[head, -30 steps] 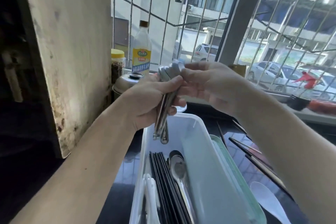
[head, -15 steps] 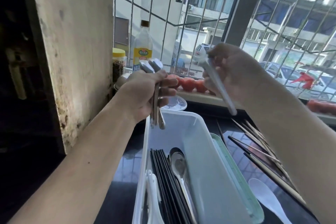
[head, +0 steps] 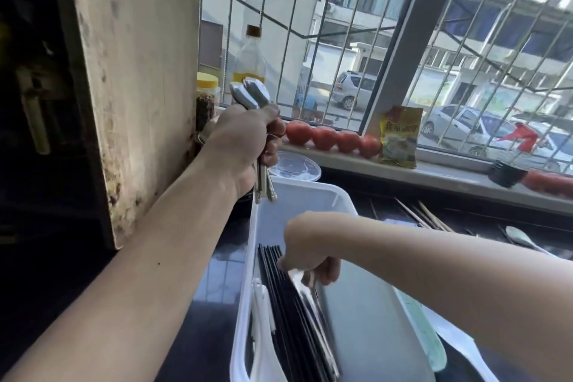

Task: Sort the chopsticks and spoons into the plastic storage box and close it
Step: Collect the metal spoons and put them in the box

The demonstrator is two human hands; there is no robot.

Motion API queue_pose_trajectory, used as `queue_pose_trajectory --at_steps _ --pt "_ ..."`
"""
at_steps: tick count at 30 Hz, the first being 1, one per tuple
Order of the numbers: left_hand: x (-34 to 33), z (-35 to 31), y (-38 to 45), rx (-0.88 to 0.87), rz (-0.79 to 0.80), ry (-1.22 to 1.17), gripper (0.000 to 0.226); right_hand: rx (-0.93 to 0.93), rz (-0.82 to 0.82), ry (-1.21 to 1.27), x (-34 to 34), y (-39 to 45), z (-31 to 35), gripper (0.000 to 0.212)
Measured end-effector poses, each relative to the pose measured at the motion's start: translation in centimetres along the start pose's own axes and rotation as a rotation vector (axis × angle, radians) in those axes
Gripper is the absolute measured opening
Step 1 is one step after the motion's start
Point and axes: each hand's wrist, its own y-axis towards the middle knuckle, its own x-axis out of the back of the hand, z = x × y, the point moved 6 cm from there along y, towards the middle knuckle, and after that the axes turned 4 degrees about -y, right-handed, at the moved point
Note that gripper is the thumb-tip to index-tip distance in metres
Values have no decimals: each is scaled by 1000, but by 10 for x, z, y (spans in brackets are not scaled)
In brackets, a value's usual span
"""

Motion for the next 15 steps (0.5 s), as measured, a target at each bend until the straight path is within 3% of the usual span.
queue_pose_trajectory --at_steps 2,5,6,11,13,15 --pt "0 1 1 -2 -7 2 21 45 -59 -98 10 0 -2 32" --pt "0 2 2 -2 -15 -1 18 84 -344 -322 32 -1 -5 28" --pt "0 2 2 -2 -15 -4 16 101 -364 -366 31 -1 -5 27" --pt "1 3 3 1 -5 -5 14 170 -205 -451 12 19 2 16" --pt "1 4 4 4 5 -3 14 196 -207 -448 12 30 1 29" --pt "1 5 4 2 10 0 15 229 -211 -497 10 37 -2 30"
